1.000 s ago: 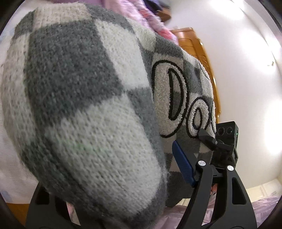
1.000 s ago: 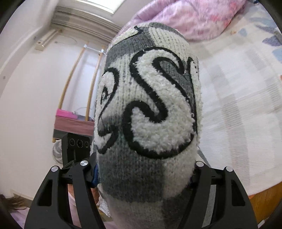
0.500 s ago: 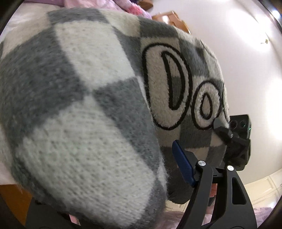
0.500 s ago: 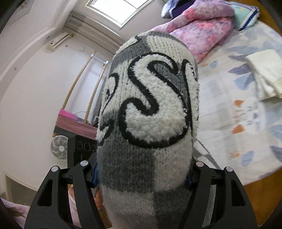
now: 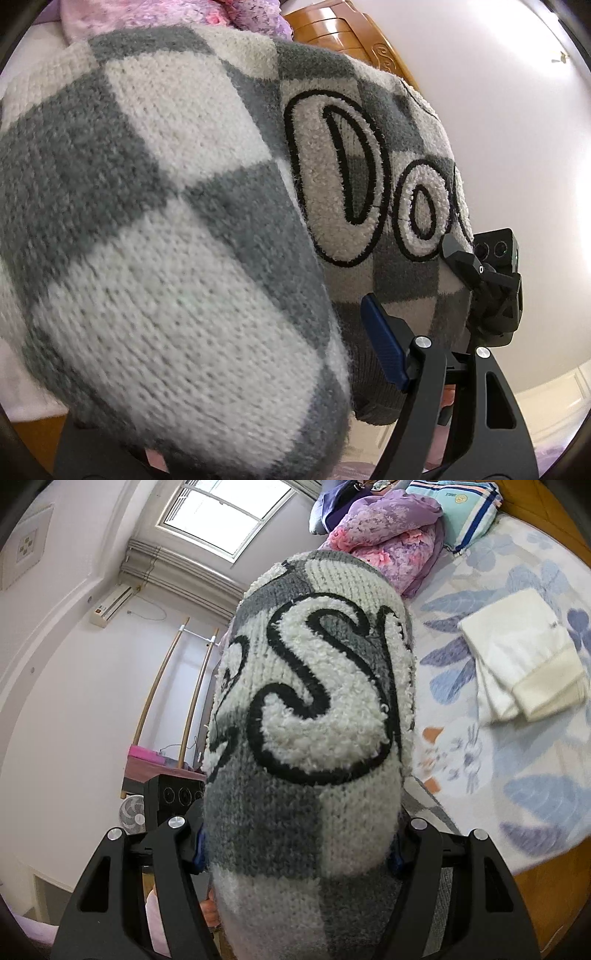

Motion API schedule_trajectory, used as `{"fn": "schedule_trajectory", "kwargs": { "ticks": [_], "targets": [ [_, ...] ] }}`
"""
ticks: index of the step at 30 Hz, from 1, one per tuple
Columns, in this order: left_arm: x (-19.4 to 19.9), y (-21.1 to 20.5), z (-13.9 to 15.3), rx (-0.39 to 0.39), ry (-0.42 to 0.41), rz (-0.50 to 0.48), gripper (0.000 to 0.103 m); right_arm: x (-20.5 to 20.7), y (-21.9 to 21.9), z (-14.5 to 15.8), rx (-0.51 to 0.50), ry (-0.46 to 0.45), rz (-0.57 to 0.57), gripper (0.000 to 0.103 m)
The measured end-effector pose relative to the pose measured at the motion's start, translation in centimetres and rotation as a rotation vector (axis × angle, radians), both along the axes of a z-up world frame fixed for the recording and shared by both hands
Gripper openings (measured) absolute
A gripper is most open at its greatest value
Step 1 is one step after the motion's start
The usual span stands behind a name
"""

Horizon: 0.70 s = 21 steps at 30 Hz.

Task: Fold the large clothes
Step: 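Grasp the folded cardigan with both tools and lift it off the bed, then lower the folded cardigan onto the bed near the pillows and open both tools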

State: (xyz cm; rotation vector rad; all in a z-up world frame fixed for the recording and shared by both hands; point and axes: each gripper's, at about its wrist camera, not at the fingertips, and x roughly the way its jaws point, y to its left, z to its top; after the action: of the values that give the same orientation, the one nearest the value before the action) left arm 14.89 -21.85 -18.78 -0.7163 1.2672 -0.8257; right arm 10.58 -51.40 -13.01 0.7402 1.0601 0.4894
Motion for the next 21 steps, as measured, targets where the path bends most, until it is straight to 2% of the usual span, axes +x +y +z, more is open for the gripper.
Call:
{"fn": "schedule_trajectory", "kwargs": {
  "ticks": [4, 8, 12, 16, 18, 20, 21],
  "targets": [
    [2.6, -4.6, -0.7, 0.011, 0.005, 0.039, 0.074, 4.4, -3.6, 0.8, -0.023, -0.017, 0.054, 0.065],
    [5.4, -8.3, -1.4, 0.057, 0.017, 0.078, 0.074, 8.7, -7.0, -0.1, 0.003, 0.005, 0.107, 0.065],
    [8.7, -11.2, -1.4, 0.122, -0.007, 0.073, 0.074, 12.5, -10.5, -1.7, 0.091, 0.011, 0.129, 0.065],
    [12.0, -15.1, -1.7, 0.201, -0.032, 0.064, 0.074, 15.6, -14.7, -5.3, 0.24, 0.034, 0.099, 0.065],
    [14.7, -17.6, -3.3, 0.23, -0.044, 0.038, 0.074, 16.8, -17.3, -7.6, 0.299, 0.051, 0.072, 0.065],
    [14.8, -21.0, -4.8, 0.235, -0.059, -0.001, 0.074, 18.1, -20.6, -10.3, 0.321, 0.058, 0.048, 0.065],
    [16.2, -23.0, -7.3, 0.237, -0.059, -0.02, 0.074, 18.8, -22.5, -12.2, 0.315, 0.065, 0.035, 0.065]
  ]
}}
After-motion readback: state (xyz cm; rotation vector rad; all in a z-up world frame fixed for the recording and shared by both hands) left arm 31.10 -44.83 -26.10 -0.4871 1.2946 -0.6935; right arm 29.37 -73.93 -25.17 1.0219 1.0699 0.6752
